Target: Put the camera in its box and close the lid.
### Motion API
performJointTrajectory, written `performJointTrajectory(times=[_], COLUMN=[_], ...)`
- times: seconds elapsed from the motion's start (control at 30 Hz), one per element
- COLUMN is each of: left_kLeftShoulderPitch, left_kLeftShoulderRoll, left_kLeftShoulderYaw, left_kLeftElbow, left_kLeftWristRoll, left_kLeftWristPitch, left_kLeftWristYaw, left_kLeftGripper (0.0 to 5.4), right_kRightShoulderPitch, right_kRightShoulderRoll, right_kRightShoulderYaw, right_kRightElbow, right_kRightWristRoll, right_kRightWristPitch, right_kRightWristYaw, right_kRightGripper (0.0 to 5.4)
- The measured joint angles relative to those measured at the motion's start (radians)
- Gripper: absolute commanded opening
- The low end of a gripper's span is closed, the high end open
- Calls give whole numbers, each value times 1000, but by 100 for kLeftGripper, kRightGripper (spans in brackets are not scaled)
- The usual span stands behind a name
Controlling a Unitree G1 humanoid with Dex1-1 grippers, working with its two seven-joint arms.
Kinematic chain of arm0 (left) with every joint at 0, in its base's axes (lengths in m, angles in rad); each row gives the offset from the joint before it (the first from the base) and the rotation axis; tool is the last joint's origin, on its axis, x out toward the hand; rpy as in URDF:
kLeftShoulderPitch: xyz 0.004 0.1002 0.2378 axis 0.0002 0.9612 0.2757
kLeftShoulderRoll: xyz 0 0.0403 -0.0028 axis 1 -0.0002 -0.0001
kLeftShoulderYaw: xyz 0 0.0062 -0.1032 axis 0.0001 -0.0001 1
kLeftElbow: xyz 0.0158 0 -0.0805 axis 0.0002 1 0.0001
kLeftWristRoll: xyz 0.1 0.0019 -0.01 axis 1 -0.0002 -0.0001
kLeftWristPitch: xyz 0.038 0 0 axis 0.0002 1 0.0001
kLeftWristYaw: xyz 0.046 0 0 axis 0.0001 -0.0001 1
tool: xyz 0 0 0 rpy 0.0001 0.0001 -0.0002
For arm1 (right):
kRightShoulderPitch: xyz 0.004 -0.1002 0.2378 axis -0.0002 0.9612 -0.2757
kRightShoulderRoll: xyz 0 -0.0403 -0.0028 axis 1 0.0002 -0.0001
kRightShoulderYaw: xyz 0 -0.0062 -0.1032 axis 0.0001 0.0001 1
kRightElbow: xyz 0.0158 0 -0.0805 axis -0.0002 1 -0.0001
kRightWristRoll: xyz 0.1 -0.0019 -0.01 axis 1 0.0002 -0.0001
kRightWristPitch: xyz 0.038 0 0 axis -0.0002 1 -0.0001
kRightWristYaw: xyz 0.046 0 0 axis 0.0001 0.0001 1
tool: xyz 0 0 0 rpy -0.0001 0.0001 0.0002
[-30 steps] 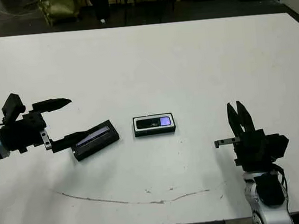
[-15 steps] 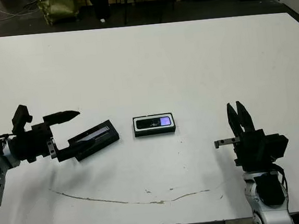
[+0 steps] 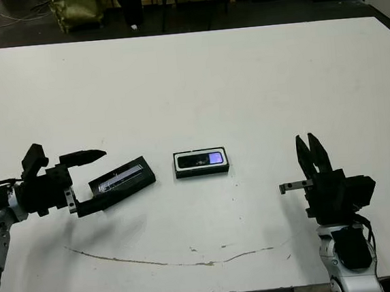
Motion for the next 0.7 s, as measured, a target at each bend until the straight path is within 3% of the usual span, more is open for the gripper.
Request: performJointTrajectory(times=[0.7], left_kLeftShoulderPitch=[-25], left_kLeftShoulderRoll=[-4], left_kLeftShoulderYaw=[-20], left_kLeftElbow=[196], left_kLeftWristRoll=[42], left_kLeftWristPitch=[-75], left_kLeftWristYaw=[-78], left_kLeftGripper=[537], right_kRightShoulderPitch=[2], right_kRightShoulderRoll=[-3], right_kRightShoulderYaw=[8], right_kRightElbow=[4], right_kRightWristRoll=[-12], right_kRightWristPitch=[-7], right_kRightWristYaw=[0], right_kRightGripper=[0])
